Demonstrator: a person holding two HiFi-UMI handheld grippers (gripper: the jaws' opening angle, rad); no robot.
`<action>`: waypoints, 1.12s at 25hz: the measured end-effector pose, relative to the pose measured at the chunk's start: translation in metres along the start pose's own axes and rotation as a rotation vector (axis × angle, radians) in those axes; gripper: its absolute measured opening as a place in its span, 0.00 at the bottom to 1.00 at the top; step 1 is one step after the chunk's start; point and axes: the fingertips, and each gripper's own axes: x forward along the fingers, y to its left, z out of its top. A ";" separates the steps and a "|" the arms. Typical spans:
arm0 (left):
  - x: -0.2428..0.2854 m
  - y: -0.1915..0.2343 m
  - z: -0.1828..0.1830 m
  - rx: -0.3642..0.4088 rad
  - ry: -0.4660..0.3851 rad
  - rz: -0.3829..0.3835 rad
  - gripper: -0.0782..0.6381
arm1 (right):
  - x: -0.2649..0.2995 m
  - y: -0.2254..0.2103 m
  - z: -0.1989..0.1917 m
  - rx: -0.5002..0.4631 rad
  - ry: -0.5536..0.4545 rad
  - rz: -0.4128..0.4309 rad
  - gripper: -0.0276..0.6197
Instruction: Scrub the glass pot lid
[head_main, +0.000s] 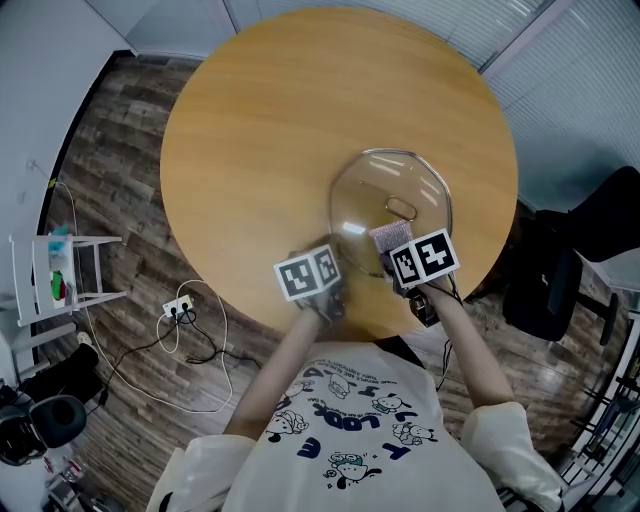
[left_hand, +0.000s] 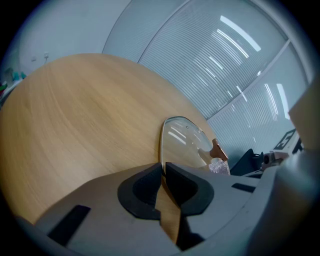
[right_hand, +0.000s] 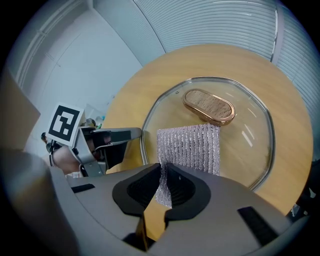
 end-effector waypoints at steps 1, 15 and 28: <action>0.000 0.000 0.000 0.001 0.000 0.000 0.16 | 0.001 0.001 0.001 -0.001 0.000 0.002 0.13; -0.001 0.000 -0.001 -0.002 -0.003 0.002 0.16 | 0.012 0.021 0.010 -0.050 0.006 0.023 0.13; -0.001 0.000 -0.003 -0.011 -0.005 0.000 0.16 | 0.022 0.037 0.022 -0.122 0.019 0.018 0.12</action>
